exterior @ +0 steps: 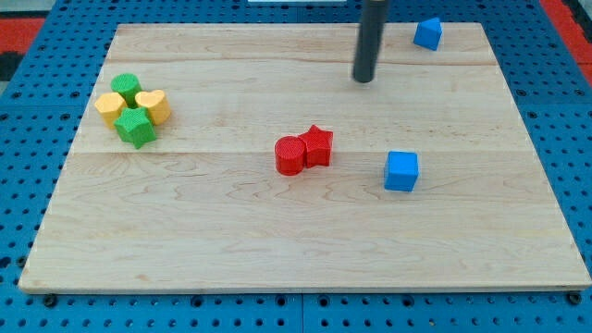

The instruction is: Move the red star and red circle slightly right

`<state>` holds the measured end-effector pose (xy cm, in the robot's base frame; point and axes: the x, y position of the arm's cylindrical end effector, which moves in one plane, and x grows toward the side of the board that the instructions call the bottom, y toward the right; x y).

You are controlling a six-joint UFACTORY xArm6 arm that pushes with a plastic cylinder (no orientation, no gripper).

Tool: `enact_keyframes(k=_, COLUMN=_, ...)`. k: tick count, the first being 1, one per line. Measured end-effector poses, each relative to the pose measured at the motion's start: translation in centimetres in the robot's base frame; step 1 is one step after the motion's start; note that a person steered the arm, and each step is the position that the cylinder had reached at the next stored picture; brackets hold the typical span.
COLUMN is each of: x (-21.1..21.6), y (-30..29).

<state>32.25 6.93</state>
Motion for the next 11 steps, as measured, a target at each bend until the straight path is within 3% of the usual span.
enact_keyframes(k=2, x=6.8, y=-9.0)
enact_keyframes(k=4, x=9.0, y=-15.3)
enact_keyframes(k=6, x=16.5, y=-15.3)
enact_keyframes(k=9, x=16.1, y=-14.3)
enact_keyframes(k=11, x=14.9, y=-10.4)
